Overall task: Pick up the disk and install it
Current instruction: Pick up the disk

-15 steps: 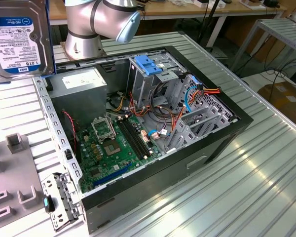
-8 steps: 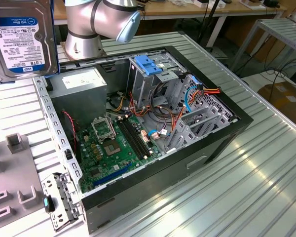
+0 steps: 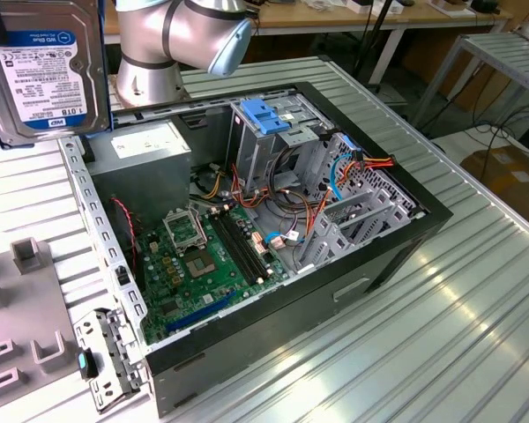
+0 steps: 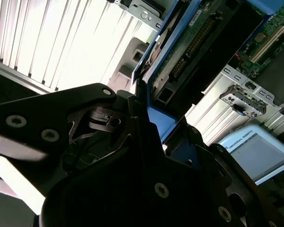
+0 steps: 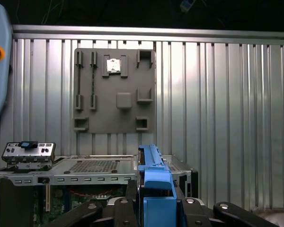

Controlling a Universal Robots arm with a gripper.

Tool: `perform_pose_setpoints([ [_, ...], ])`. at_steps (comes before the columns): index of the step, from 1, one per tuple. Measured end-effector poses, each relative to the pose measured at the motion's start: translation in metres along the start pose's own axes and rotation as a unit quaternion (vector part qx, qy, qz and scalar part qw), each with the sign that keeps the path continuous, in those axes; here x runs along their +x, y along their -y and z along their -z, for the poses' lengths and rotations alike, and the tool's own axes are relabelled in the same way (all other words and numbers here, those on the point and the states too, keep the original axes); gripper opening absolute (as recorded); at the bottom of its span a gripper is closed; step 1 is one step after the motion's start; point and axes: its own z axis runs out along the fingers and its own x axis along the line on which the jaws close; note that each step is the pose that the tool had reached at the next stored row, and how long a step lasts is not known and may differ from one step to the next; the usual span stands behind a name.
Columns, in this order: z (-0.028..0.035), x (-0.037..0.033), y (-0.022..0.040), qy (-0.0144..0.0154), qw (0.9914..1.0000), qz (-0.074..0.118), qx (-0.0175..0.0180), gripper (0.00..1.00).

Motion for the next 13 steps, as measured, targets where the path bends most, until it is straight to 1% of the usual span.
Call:
perform_pose_setpoints([
  [13, 0.0001, -0.0001, 0.0147, -0.0002, 1.0, 0.0, 0.0, 0.37],
])
